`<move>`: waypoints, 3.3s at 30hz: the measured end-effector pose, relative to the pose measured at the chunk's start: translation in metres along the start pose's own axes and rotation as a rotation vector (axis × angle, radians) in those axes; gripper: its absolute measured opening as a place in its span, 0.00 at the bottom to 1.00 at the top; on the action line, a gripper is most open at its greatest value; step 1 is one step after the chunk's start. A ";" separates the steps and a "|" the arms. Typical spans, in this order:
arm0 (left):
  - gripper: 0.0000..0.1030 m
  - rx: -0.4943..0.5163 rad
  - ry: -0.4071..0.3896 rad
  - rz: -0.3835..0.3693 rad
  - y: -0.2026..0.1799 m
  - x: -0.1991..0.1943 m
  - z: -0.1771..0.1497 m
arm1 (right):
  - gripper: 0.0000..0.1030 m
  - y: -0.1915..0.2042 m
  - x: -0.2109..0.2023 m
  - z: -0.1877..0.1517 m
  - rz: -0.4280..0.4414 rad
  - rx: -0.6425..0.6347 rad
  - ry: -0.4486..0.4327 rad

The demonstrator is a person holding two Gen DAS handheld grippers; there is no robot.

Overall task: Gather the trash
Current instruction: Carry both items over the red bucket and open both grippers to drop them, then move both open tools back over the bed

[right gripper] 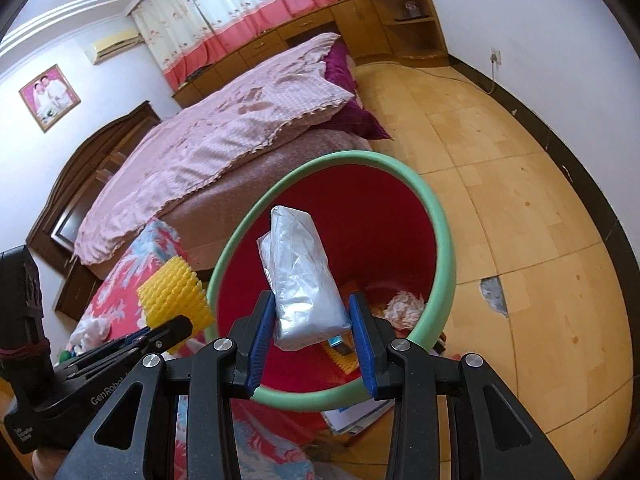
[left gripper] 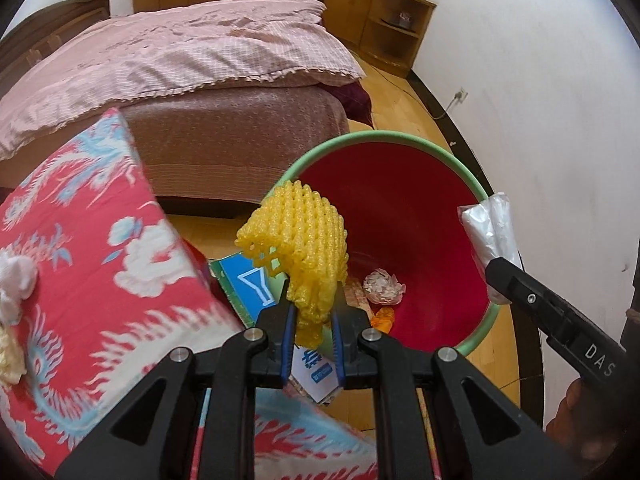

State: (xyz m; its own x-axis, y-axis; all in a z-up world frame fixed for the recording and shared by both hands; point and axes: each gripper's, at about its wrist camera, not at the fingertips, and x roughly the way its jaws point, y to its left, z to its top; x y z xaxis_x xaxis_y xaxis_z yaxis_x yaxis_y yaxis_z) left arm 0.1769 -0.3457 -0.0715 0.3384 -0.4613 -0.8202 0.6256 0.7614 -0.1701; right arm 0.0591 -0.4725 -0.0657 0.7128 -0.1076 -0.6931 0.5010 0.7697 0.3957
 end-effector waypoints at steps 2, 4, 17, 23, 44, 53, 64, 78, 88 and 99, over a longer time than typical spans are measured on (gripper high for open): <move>0.14 0.005 0.001 -0.001 -0.003 0.003 0.001 | 0.37 -0.002 0.002 0.002 -0.006 0.003 0.000; 0.22 0.010 0.007 -0.006 -0.005 0.006 0.002 | 0.38 -0.005 0.003 0.003 -0.012 0.008 0.002; 0.41 -0.030 0.010 0.016 0.003 0.004 0.001 | 0.39 -0.010 0.004 0.004 -0.027 0.040 -0.003; 0.41 -0.057 -0.007 0.023 0.010 -0.006 -0.003 | 0.39 -0.005 0.000 0.002 -0.021 0.033 -0.006; 0.41 -0.147 -0.084 0.050 0.042 -0.066 -0.026 | 0.39 0.033 -0.037 -0.010 0.028 -0.026 -0.043; 0.41 -0.200 -0.130 0.083 0.065 -0.099 -0.044 | 0.39 0.058 -0.054 -0.021 0.068 -0.061 -0.052; 0.41 -0.298 -0.167 0.144 0.110 -0.130 -0.069 | 0.39 0.091 -0.059 -0.034 0.114 -0.112 -0.037; 0.41 -0.414 -0.203 0.284 0.191 -0.162 -0.087 | 0.40 0.142 -0.043 -0.042 0.171 -0.210 0.016; 0.41 -0.482 -0.185 0.373 0.252 -0.162 -0.095 | 0.40 0.168 -0.022 -0.051 0.184 -0.244 0.058; 0.41 -0.547 -0.138 0.380 0.295 -0.128 -0.102 | 0.40 0.178 0.003 -0.062 0.167 -0.230 0.098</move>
State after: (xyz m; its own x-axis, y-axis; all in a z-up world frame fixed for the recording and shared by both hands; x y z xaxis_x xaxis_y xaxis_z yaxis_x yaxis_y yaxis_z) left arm 0.2461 -0.0157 -0.0727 0.5737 -0.1426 -0.8065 0.0126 0.9862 -0.1654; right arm 0.1196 -0.2963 -0.0346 0.7197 0.0850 -0.6891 0.2482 0.8953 0.3698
